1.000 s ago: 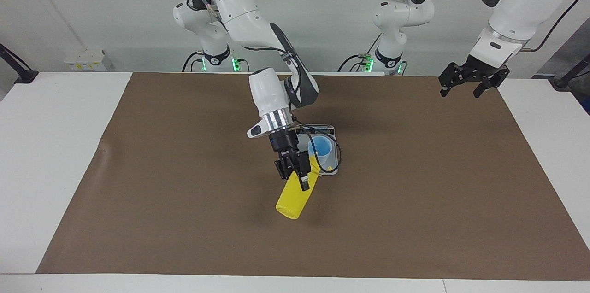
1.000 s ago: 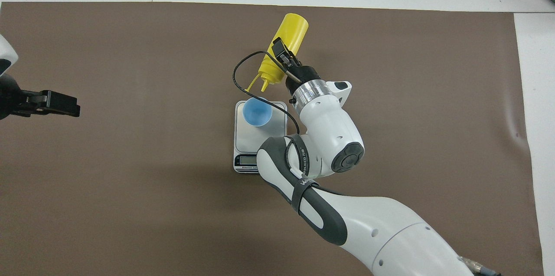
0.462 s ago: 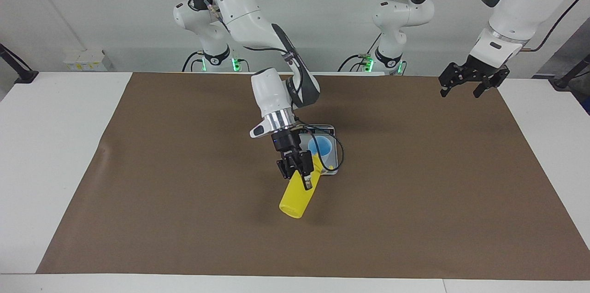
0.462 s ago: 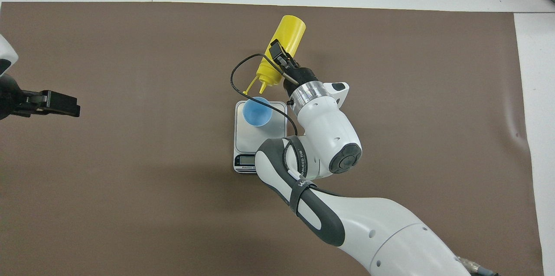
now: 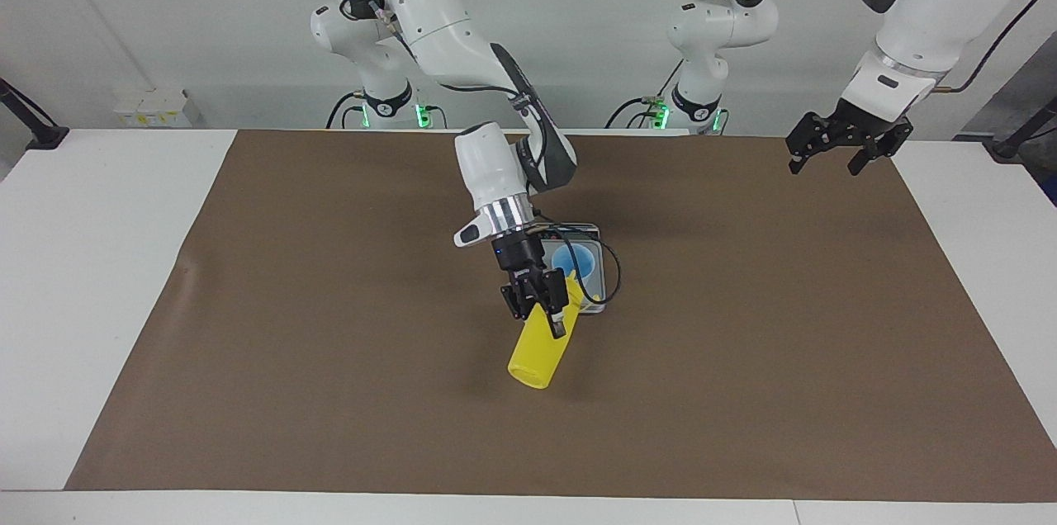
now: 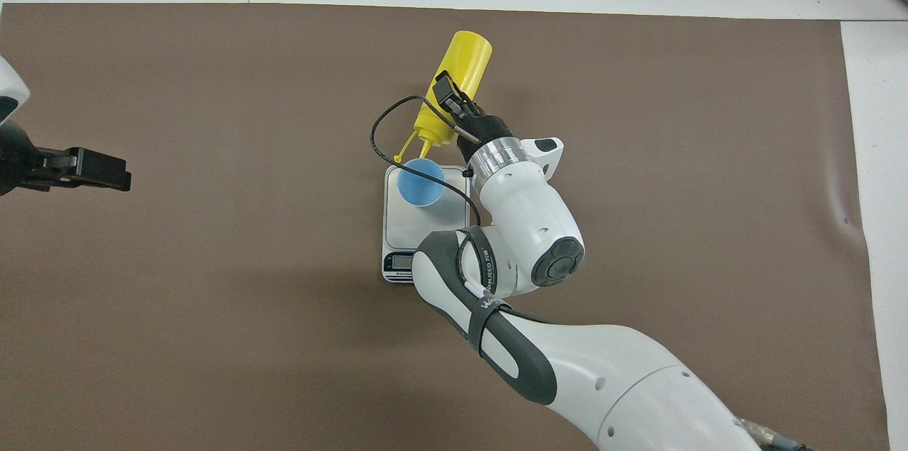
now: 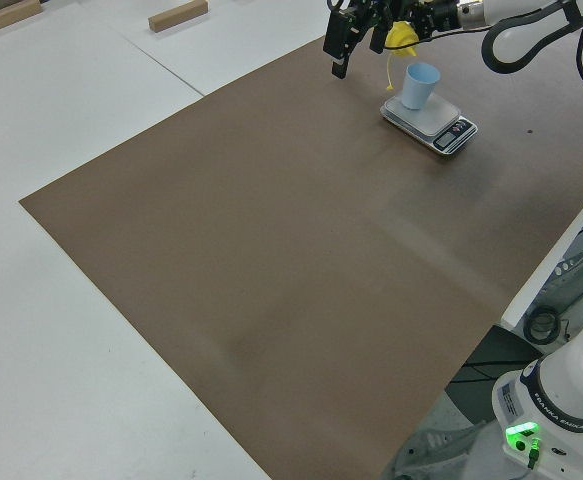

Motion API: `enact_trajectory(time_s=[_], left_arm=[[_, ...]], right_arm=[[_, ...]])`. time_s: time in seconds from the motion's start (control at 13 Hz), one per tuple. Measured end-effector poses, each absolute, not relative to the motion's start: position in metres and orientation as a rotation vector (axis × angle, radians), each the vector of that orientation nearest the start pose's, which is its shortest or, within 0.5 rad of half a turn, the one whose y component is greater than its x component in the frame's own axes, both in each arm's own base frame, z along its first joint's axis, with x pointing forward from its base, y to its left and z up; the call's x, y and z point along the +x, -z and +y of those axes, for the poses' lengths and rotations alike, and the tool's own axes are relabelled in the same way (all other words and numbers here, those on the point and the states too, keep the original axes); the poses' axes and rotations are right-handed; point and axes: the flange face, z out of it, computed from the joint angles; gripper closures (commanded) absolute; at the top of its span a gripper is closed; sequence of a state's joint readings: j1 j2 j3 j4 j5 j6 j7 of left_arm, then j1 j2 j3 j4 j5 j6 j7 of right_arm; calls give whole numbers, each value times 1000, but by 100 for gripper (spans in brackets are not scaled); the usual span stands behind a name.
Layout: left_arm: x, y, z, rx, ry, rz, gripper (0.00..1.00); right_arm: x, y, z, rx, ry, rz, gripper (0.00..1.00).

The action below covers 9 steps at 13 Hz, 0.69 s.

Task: Pour seasoning into cup on scale with both arms
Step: 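Tilt the bottle nozzle down into the cup with the right gripper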

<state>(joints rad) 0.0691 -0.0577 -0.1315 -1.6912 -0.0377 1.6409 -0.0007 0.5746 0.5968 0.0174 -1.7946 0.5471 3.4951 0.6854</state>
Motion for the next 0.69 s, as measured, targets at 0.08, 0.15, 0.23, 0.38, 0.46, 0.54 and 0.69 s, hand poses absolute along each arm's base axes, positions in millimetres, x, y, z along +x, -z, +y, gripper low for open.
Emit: enact_trajectory(time_s=[0.08, 0.15, 0.23, 0.38, 0.46, 0.54, 0.69], left_arm=[[540, -605, -40, -3170, 10, 94, 0], [540, -605, -40, -3170, 10, 94, 0], [540, -605, -40, -3170, 10, 94, 0], [540, -605, -40, -3170, 10, 94, 0], [540, -605, -40, -3170, 10, 94, 0], [540, -605, -40, -3170, 10, 94, 0], [540, -605, -40, -3170, 10, 94, 0]], right_arm=[[610, -342, 330, -2090, 966, 799, 91], [612, -343, 327, -2086, 971, 803, 91], [615, -347, 326, -2078, 977, 805, 91], [619, -355, 325, -2058, 989, 806, 92], [621, -359, 324, -2049, 995, 808, 92], [624, -363, 322, -2039, 1002, 811, 92], [633, -368, 310, -2026, 1015, 830, 93]])
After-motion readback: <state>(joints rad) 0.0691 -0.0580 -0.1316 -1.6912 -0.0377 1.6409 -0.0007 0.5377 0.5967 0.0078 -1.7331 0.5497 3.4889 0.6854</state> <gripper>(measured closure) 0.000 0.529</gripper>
